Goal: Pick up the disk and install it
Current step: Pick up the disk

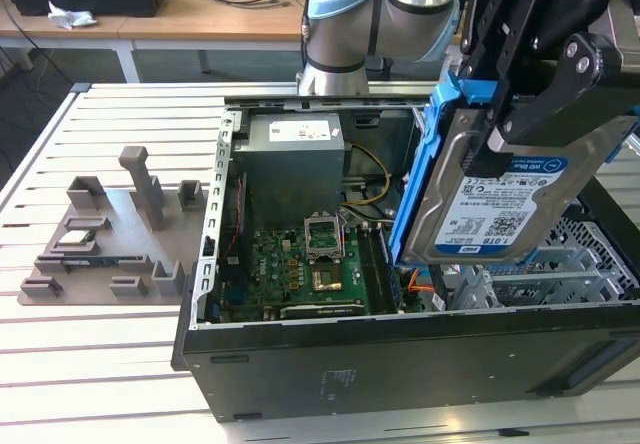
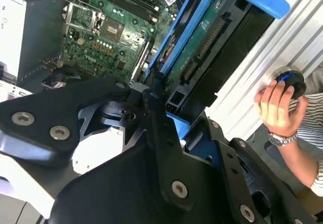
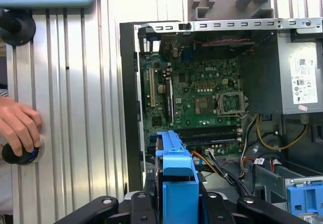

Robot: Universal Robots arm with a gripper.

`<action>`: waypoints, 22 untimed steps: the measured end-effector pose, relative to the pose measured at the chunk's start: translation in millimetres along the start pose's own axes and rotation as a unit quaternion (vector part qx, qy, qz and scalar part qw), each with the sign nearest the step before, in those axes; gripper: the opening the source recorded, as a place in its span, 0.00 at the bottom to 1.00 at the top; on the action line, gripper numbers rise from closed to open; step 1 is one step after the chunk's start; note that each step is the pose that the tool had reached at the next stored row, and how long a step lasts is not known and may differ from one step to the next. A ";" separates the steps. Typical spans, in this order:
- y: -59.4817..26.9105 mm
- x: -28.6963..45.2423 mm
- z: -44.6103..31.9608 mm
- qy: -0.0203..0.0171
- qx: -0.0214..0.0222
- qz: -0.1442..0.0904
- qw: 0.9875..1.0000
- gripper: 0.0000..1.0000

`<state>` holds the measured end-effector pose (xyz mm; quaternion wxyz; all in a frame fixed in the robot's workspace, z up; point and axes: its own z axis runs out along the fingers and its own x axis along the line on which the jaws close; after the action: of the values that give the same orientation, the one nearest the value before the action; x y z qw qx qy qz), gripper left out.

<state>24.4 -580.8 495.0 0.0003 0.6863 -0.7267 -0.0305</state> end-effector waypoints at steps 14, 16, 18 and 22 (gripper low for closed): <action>-54.6 -12.0 6.5 -0.001 -0.002 -0.009 1.000 0.37; -73.1 -18.3 17.4 0.000 -0.003 -0.012 1.000 0.37; -81.7 -20.3 18.8 0.000 -0.004 -0.012 1.000 0.37; -97.1 -24.5 26.8 0.000 -0.005 -0.014 1.000 0.37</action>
<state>121.6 -560.7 464.9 0.0035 0.6967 -0.7165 -0.0338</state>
